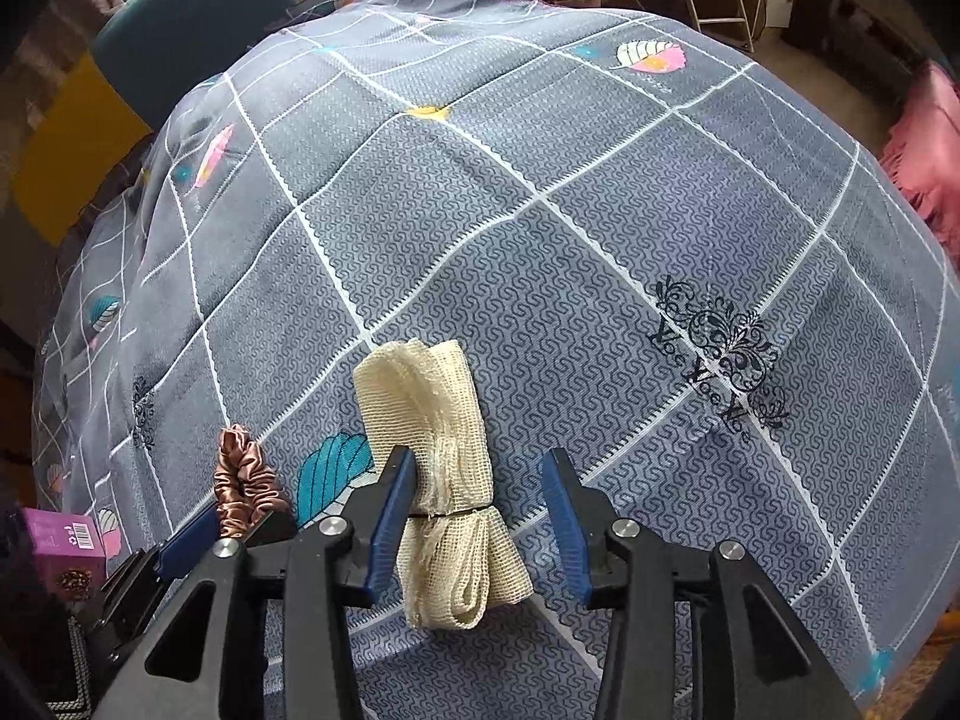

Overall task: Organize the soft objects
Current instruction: 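Grasp the brown satin scrunchie with the left gripper and lift it, then carry the brown scrunchie to the gold tray and open the left gripper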

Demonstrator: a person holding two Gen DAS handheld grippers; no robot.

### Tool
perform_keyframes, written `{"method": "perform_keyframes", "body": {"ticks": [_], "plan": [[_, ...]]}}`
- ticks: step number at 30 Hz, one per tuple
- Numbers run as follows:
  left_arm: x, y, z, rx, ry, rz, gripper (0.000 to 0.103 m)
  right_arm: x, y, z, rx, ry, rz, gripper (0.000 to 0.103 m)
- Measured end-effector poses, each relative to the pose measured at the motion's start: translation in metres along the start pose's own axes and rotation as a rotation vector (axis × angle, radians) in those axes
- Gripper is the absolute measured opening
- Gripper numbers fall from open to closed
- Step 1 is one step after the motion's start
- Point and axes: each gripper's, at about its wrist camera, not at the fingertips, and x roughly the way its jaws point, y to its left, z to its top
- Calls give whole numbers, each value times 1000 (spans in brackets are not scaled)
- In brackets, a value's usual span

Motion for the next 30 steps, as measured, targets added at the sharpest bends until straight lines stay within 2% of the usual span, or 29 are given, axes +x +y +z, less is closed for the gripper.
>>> {"method": "perform_keyframes", "body": {"ticks": [1,3,4,5,8,13,16,19,23,26,30], "plan": [[0,0,1,15,4,-6,25,0,2,0,-12,-1,-4,45],[-1,1,1,23,8,-20,22,1,7,-2,-34,-4,8,41],[-4,3,1,26,8,-20,19,0,9,-2,-50,-12,14,30],[-8,5,1,32,3,-19,18,-1,12,-3,-64,-18,8,27],[-23,14,4,51,-20,-4,17,-2,17,-4,-92,-33,-1,25],[-61,40,21,66,-75,98,17,4,24,-6,-129,-20,-8,26],[-96,66,40,53,-131,160,17,7,23,-5,-124,-19,-1,26],[-139,105,61,10,-197,228,17,7,22,-5,-128,-21,-3,27],[-207,176,79,-90,-281,333,17,5,27,-6,-156,-34,-19,27],[-252,235,73,-188,-327,407,17,5,35,-9,-197,-50,-41,26],[-302,308,40,-294,-356,502,17,6,44,-12,-253,-69,-80,26]]}}
